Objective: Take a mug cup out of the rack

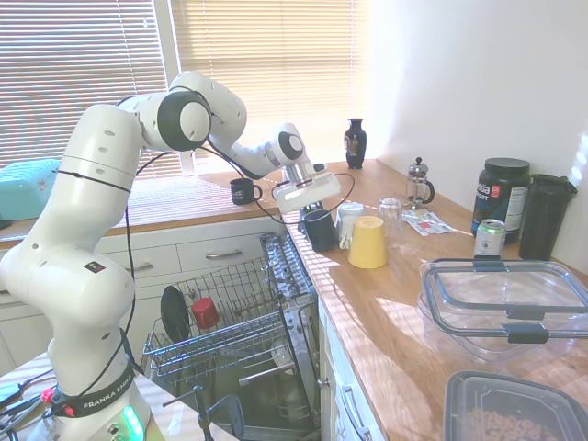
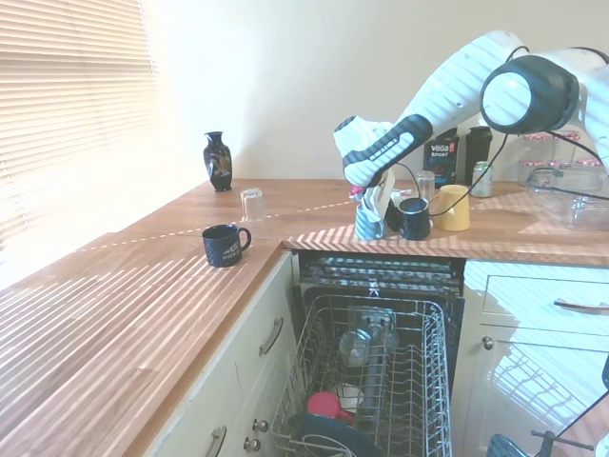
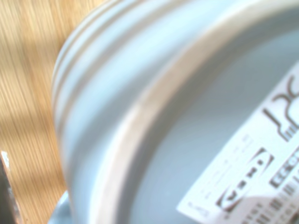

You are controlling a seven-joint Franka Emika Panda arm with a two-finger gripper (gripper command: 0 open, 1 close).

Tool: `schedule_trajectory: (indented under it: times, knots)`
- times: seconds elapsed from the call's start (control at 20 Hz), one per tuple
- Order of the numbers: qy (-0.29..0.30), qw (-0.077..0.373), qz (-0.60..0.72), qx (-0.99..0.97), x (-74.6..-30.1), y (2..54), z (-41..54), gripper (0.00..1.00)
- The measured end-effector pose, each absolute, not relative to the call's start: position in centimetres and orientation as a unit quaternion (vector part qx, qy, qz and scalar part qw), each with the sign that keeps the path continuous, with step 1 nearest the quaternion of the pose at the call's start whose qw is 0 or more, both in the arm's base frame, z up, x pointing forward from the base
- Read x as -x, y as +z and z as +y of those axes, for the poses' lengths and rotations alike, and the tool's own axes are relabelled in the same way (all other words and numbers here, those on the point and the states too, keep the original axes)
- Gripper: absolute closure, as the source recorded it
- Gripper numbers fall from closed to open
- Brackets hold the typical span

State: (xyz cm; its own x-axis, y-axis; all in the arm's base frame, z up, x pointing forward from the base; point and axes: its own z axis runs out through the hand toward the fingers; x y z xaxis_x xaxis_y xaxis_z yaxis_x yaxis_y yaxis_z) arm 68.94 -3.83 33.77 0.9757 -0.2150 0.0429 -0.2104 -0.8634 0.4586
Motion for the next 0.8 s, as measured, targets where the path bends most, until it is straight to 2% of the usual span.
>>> schedule_trajectory:
  times: [0.8]
  knots:
    - [0.011,0.229,-0.122,-0.966,-69.27,33.91,-4.51,0.0]
